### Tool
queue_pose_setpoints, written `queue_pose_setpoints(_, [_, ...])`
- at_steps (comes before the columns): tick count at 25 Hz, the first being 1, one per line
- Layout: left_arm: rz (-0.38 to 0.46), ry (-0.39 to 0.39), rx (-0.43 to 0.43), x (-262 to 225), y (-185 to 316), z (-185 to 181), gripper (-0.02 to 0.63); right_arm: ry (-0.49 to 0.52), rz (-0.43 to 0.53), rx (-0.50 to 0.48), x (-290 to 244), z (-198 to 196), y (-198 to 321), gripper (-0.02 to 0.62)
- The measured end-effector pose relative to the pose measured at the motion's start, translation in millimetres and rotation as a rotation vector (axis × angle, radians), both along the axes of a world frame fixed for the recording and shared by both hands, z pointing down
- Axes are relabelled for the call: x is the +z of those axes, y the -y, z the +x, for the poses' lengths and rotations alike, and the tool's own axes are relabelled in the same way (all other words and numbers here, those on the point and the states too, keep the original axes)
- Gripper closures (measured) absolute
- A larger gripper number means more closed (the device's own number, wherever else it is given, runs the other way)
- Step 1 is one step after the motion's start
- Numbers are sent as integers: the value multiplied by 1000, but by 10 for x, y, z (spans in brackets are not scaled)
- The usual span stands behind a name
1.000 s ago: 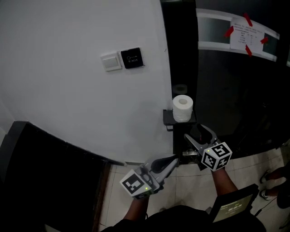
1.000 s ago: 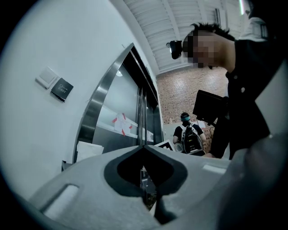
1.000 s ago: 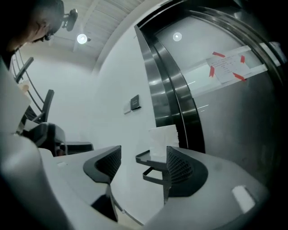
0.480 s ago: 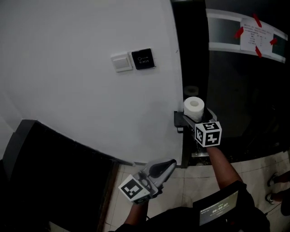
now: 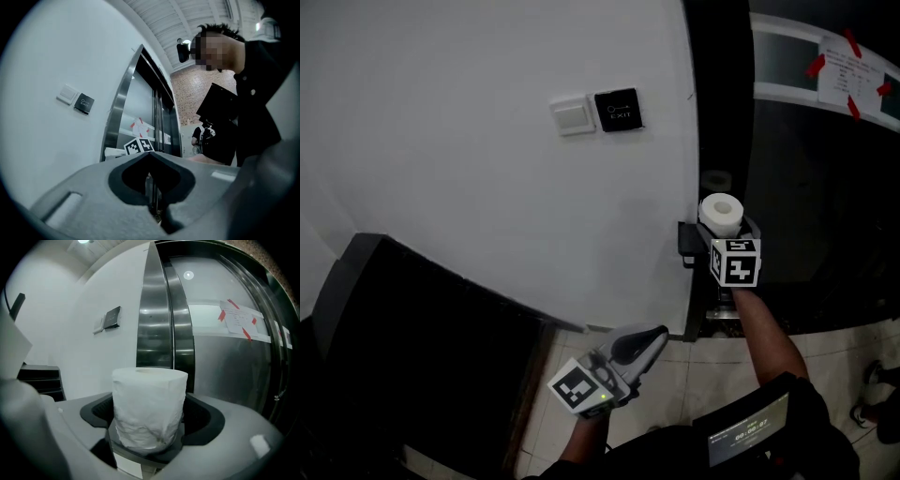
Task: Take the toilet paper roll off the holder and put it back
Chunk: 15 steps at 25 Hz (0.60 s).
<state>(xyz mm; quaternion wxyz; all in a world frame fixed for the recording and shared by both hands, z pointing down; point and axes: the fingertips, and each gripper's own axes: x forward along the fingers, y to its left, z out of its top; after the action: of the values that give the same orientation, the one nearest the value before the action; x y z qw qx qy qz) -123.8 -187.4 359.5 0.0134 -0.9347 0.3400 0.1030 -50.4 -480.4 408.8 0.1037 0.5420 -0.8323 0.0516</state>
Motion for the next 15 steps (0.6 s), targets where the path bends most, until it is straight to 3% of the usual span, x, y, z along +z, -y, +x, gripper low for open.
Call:
queue_pose_setpoints(6, [18, -4, 8, -15, -47, 54, 611, 40, 5, -34, -33, 7, -20, 173])
queue_pose_setpoints(11, [25, -8, 25, -66, -61, 123, 611, 154, 89, -111, -380, 98, -300, 173])
queue_pose_setpoints(15, [41, -8, 60, -107, -16, 277, 611, 284, 132, -226, -625, 238, -844, 173])
